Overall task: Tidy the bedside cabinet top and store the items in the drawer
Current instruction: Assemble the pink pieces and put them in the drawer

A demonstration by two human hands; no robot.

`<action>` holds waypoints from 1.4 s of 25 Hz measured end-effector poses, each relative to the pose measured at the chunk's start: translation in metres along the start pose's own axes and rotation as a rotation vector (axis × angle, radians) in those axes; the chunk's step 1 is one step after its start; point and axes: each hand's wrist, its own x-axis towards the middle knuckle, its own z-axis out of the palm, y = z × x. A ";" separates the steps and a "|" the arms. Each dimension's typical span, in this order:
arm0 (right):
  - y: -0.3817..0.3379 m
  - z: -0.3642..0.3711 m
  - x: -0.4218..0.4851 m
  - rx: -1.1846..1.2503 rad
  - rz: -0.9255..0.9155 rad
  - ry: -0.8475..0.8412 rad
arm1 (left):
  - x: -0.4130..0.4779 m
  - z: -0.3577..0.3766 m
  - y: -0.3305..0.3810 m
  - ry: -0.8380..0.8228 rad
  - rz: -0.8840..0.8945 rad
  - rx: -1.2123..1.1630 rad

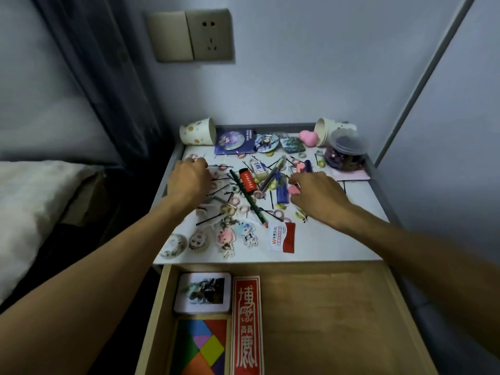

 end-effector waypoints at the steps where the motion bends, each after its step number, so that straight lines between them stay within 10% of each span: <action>1: 0.002 -0.002 0.003 0.041 0.023 0.004 | 0.004 0.005 -0.001 0.018 0.012 0.029; 8: 0.015 -0.024 0.022 1.027 0.334 -0.036 | 0.006 0.015 -0.004 0.133 0.069 0.005; 19: 0.007 -0.019 0.052 0.146 0.087 0.074 | -0.104 -0.087 0.045 -0.202 -0.360 -1.371; 27: -0.008 -0.009 0.059 -0.066 0.153 0.181 | -0.118 -0.068 0.041 -0.231 -0.404 -1.385; 35: -0.043 -0.048 -0.057 0.458 -0.082 0.097 | -0.135 -0.073 0.051 -0.287 -0.305 -1.530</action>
